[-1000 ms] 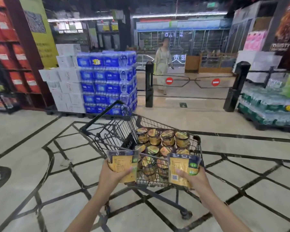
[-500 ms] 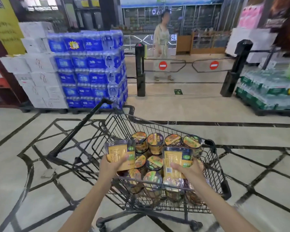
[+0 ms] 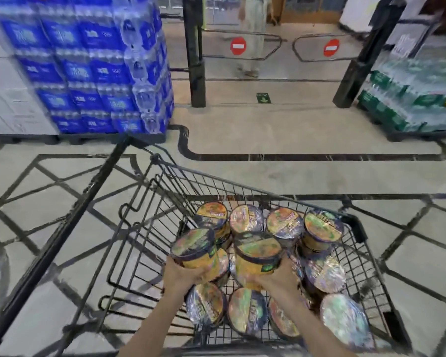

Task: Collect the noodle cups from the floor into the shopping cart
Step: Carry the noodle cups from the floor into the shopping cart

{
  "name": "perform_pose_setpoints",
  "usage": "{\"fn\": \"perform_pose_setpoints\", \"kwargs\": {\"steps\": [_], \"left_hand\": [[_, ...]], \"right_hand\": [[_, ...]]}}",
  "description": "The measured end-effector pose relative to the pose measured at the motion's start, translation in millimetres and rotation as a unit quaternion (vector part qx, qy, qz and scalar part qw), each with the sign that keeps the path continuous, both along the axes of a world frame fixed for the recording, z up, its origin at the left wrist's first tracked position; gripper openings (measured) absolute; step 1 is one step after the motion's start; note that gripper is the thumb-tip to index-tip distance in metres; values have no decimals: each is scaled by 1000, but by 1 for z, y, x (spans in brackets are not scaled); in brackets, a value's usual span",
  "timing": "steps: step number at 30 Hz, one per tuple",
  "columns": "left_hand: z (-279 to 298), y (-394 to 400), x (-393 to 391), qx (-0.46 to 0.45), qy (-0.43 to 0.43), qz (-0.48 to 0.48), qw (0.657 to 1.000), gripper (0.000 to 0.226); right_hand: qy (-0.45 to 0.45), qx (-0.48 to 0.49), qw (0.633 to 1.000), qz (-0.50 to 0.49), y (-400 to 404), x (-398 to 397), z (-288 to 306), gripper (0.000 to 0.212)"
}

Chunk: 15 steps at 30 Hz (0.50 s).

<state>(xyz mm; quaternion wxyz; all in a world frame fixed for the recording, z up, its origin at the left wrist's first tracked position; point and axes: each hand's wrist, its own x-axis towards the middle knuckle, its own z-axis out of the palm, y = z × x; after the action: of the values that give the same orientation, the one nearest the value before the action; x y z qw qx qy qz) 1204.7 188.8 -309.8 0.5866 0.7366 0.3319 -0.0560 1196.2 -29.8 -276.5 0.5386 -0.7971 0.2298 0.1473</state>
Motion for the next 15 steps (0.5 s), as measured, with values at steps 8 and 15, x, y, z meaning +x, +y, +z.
{"fn": "perform_pose_setpoints", "kwargs": {"steps": [8,15], "left_hand": [[-74,-20,20,-59,2,-14,998,109],[-141,-25,36,-129,16,17,991,139]], "right_hand": [[-22,26,999,13,11,25,-71,101],[-36,42,998,-21,5,43,-107,102]]}}
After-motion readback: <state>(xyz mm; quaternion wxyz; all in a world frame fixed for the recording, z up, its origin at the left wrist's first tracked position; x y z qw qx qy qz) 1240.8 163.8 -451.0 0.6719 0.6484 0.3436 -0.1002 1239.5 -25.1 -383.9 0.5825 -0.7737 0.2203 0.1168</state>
